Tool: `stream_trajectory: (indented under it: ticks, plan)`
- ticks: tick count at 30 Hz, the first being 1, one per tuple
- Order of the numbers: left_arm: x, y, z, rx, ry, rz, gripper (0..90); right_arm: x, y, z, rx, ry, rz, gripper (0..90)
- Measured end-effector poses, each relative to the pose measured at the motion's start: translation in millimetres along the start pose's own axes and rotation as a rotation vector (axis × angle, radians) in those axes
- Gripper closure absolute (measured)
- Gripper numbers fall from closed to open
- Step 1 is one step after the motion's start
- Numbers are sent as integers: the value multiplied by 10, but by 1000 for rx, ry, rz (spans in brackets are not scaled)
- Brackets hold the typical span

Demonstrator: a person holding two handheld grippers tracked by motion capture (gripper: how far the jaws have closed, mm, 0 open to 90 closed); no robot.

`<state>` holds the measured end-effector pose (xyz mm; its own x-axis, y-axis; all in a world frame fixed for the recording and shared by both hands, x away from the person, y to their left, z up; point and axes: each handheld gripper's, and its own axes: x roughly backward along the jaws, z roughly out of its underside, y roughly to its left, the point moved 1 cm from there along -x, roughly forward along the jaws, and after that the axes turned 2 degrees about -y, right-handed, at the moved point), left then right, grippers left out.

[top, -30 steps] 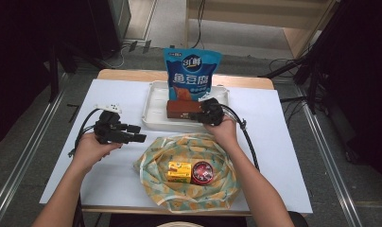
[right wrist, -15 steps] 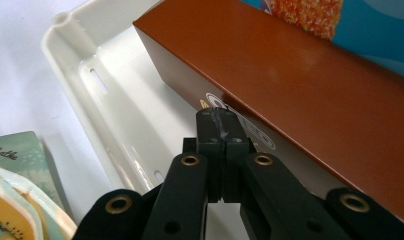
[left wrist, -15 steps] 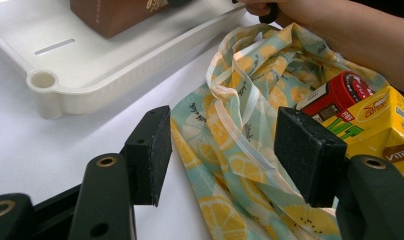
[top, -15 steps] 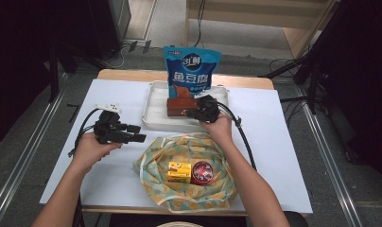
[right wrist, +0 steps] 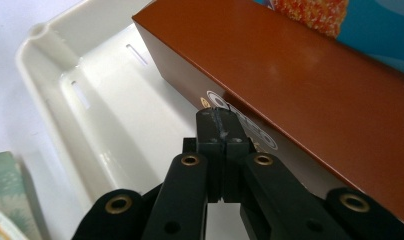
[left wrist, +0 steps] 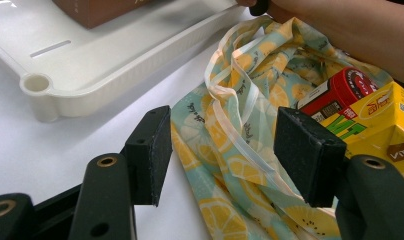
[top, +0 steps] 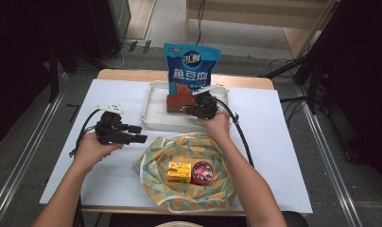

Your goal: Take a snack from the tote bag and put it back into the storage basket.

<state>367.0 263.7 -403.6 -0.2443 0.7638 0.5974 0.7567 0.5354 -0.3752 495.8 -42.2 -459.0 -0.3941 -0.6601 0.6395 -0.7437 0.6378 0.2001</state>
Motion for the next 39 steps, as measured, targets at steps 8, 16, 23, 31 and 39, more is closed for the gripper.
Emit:
stream_trajectory:
  ticks: [8,16,23,31,39]
  plan:
    - [-6,-19,-5,-9,-3,-1,407,-8,-51,-4,-22,1,2,900]
    - [-11,-37,-14,-20,-4,-1,408,-5,-17,-20,-26,6,-15,900]
    - [-7,-62,-21,-38,-11,-8,412,152,5,-27,-18,-20,-37,900]
    - [-3,-115,-51,-66,-15,-1,416,386,118,-33,-1,-29,-79,857]
    - [-29,-168,-92,-93,-24,8,424,540,179,14,12,-54,-97,822]
